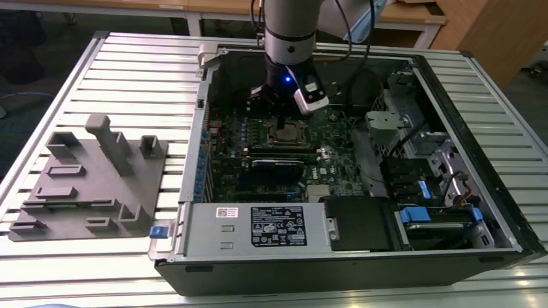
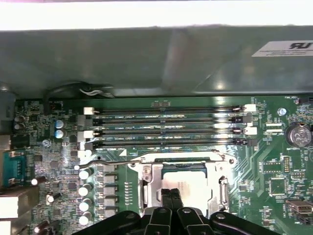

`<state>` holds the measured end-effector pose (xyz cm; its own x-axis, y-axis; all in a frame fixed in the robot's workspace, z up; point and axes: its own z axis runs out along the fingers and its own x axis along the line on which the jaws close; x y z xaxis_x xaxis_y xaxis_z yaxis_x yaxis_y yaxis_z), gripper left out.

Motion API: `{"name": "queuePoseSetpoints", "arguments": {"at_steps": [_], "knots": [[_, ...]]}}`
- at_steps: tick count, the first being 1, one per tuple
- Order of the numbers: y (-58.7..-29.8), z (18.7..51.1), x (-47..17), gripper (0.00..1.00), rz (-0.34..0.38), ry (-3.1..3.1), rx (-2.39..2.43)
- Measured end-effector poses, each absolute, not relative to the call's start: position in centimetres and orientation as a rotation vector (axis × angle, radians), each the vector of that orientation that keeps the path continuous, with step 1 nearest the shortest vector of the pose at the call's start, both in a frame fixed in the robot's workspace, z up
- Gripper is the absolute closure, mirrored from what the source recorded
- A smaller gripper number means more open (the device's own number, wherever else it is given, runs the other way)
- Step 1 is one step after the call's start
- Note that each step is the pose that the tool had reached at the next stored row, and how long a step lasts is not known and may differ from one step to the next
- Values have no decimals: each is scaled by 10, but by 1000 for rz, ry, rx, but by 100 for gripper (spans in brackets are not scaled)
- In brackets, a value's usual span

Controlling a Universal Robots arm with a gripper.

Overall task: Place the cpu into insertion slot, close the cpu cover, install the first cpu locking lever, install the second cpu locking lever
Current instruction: 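Close the cpu cover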

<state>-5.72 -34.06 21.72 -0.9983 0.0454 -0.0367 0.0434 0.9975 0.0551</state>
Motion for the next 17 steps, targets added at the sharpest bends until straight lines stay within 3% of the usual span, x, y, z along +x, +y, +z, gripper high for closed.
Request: {"name": "queuePoseSetpoints", "arguments": {"at_steps": [17], "knots": [[-344, 217, -46, 89, 84, 3102, 69]]}}
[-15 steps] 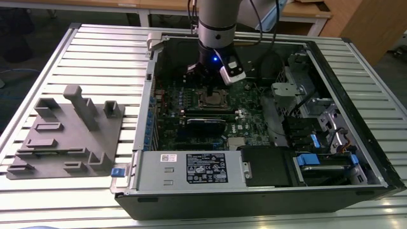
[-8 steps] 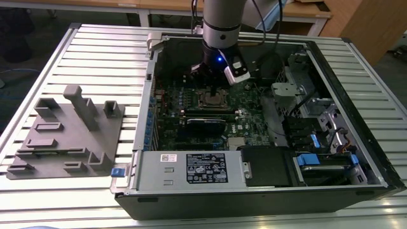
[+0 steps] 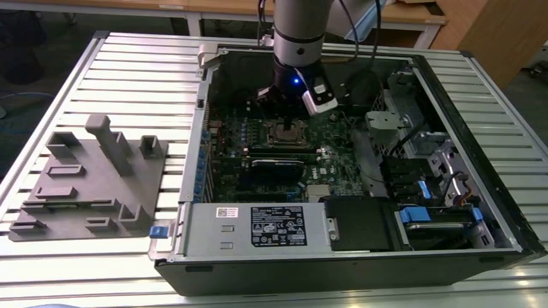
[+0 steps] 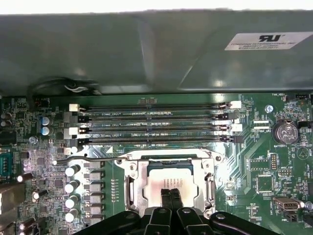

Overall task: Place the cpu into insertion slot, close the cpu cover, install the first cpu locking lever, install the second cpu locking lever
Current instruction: 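Close the cpu cover, then install the first cpu locking lever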

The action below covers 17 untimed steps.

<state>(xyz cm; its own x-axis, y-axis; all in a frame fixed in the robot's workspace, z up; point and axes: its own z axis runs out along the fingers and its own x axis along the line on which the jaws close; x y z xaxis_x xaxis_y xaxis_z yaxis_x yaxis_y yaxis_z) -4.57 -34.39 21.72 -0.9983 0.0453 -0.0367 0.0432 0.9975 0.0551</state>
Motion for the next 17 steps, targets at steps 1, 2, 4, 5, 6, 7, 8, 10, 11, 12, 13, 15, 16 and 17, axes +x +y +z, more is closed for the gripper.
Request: {"name": "queuePoseSetpoints", "arguments": {"at_steps": [1, 2, 4, 5, 6, 7, 8, 10, 11, 12, 13, 15, 16, 17], "knots": [[-344, 217, -45, 89, 84, 3102, 69], [-344, 217, -45, 89, 84, 3102, 69], [-344, 217, -44, 89, 84, 3102, 69], [-344, 217, -44, 89, 84, 3102, 69], [-344, 217, -43, 89, 84, 3102, 69], [-344, 217, -43, 89, 84, 3102, 69], [-344, 217, -43, 89, 84, 3102, 69], [-344, 218, -43, 89, 84, 3102, 69], [-344, 219, -43, 89, 84, 3102, 69], [-344, 220, -43, 89, 84, 3102, 69], [-344, 221, -43, 89, 84, 3102, 69], [-344, 222, -43, 89, 84, 3102, 69], [-344, 223, -43, 89, 84, 3102, 69], [-344, 224, -43, 89, 84, 3102, 69]]}}
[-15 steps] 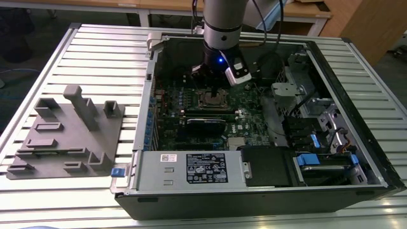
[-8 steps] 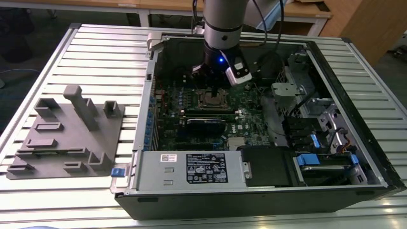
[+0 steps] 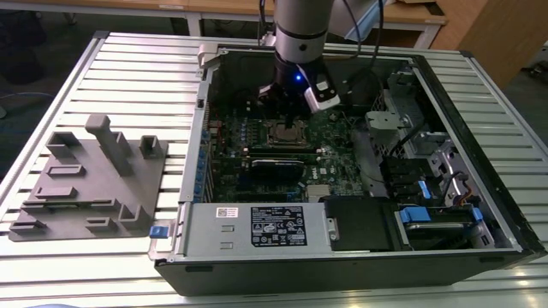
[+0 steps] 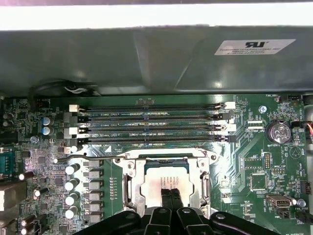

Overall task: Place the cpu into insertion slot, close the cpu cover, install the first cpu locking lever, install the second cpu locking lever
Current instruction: 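Install the first cpu locking lever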

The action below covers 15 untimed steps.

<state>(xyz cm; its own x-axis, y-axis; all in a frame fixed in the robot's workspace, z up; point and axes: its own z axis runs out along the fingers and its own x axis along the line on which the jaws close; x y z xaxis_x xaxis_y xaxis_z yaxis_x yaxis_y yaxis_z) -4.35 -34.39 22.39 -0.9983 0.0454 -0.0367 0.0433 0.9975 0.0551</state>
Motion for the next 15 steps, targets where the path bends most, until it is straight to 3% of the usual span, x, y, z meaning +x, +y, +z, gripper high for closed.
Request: {"name": "queuePoseSetpoints", "arguments": {"at_steps": [15], "knots": [[-344, 226, -43, 89, 85, 3102, 69]]}}
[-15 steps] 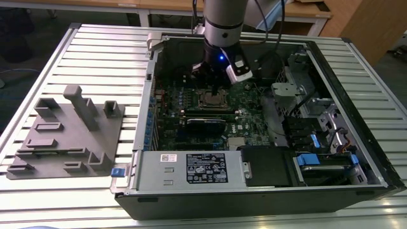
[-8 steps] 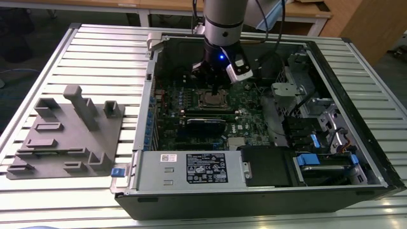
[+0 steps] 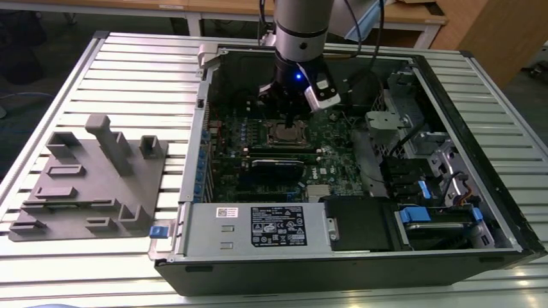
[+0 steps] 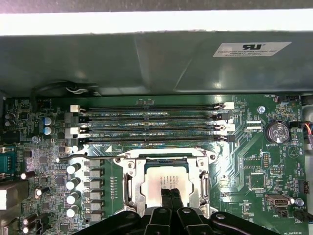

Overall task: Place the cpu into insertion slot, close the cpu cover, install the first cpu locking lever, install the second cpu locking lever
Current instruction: 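Install the first cpu locking lever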

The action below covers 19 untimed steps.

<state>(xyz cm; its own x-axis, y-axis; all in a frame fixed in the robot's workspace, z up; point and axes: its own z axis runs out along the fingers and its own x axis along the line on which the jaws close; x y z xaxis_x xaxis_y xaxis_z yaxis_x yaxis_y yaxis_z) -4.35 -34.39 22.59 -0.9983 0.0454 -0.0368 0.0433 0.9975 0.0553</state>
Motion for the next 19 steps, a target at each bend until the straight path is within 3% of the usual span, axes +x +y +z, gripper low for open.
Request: {"name": "queuePoseSetpoints", "arguments": {"at_steps": [19], "knots": [[-344, 233, -46, 89, 84, 3102, 69]]}}
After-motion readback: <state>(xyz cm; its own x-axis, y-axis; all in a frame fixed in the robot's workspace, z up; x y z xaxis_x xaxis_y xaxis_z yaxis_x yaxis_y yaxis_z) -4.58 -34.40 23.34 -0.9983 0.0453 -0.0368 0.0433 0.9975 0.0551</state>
